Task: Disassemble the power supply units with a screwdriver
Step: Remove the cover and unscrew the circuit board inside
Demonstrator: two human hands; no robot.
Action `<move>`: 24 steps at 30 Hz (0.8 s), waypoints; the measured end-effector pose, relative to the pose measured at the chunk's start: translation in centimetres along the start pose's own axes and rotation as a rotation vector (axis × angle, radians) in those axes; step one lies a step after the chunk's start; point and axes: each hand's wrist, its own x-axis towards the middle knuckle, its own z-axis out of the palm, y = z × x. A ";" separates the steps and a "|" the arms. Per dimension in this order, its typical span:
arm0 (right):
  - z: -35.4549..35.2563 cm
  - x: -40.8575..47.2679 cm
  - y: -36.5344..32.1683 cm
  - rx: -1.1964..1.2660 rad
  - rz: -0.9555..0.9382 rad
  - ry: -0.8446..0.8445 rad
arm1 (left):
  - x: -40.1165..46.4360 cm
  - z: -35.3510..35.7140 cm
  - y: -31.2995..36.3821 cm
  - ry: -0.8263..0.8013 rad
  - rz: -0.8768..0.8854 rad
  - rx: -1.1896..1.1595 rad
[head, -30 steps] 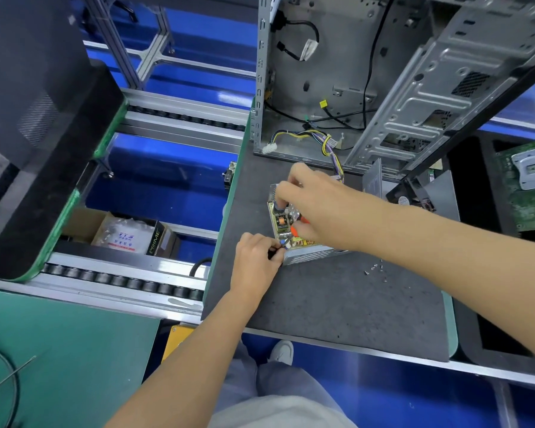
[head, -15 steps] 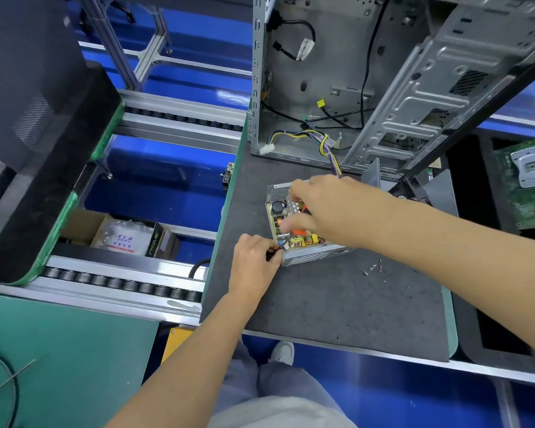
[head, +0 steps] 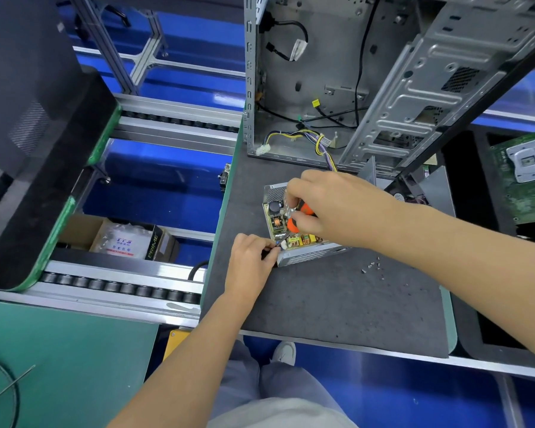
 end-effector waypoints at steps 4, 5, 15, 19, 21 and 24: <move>0.1 -0.1 -0.1 0.007 0.003 -0.027 | -0.3 -0.1 0.0 -0.010 0.018 0.007; 0.1 -0.1 -0.1 0.006 0.003 -0.032 | -0.4 -0.1 0.1 -0.012 0.018 0.009; 0.4 -0.3 0.0 0.005 0.005 -0.026 | -0.2 0.3 0.2 -0.019 -0.021 0.020; 0.3 -0.4 0.1 0.019 0.019 -0.021 | -0.1 0.2 0.0 -0.029 -0.022 0.017; 0.3 -0.5 0.2 0.021 0.024 -0.016 | -0.2 0.3 0.1 -0.026 -0.013 0.032; 0.3 -0.5 0.3 0.020 0.027 -0.008 | -0.3 0.3 0.3 -0.001 0.013 0.077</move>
